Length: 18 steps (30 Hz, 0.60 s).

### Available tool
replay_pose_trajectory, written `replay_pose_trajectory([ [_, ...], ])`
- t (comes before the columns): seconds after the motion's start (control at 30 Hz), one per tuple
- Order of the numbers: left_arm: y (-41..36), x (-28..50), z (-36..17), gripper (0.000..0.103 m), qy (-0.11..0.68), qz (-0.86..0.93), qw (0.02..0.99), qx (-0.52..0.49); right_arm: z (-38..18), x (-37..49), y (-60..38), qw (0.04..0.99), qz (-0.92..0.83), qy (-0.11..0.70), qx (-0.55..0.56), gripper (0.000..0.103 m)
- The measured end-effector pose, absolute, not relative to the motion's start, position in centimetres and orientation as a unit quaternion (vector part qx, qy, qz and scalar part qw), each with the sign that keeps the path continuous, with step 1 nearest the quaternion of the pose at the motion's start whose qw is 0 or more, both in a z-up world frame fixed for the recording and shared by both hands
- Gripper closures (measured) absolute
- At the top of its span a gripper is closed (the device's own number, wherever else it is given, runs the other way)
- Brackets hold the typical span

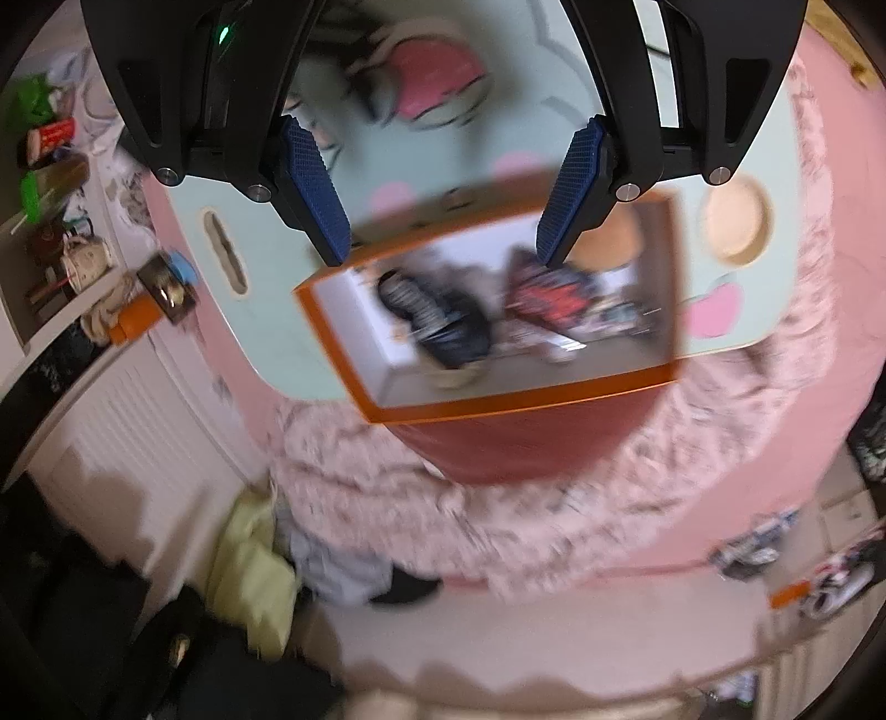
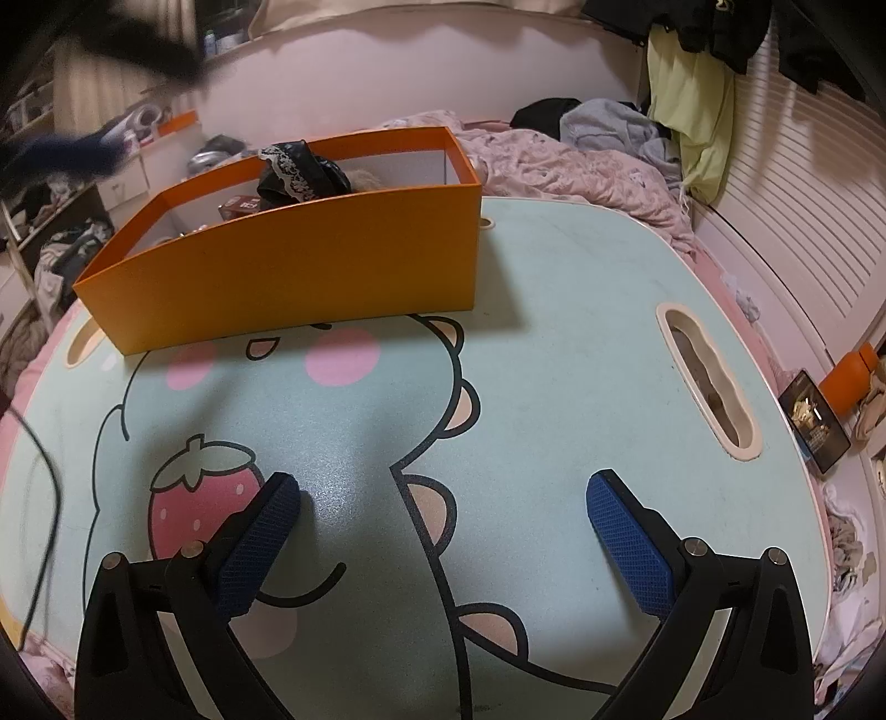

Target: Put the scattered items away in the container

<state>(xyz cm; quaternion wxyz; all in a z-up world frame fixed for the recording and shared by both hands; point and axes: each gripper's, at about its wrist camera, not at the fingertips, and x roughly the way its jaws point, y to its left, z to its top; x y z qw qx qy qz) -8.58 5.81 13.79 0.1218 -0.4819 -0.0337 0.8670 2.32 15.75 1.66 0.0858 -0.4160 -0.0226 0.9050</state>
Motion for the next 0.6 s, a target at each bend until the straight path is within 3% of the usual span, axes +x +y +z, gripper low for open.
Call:
replay_pose_trajectory([
  [0.07,8.5,-10.6,13.1,0.036,-0.004,0.862,0.098,-0.497,1.7,2.3,15.7,0.086,0.905,-0.022,-0.415,0.000],
  [0.13,10.0,-11.9,11.8,0.048,0.032,0.856,0.081,-0.509,1.7,2.3,15.6,0.085,0.906,-0.022,-0.415,0.000],
  [0.17,10.6,-12.6,10.8,0.067,0.049,0.849,0.073,-0.522,1.7,2.3,15.5,0.085,0.906,-0.022,-0.415,0.000],
  [0.2,10.7,-13.1,9.8,0.079,0.051,0.840,0.066,-0.536,1.6,2.2,15.5,0.085,0.906,-0.022,-0.414,0.000],
  [0.3,8.7,-12.0,9.4,0.084,0.021,0.852,0.080,-0.517,1.5,2.1,15.3,0.085,0.906,-0.020,-0.414,0.000],
  [0.6,2.0,-0.7,18.3,0.084,-0.045,0.908,0.181,-0.375,1.4,2.0,15.2,0.087,0.907,-0.020,-0.413,0.000],
])
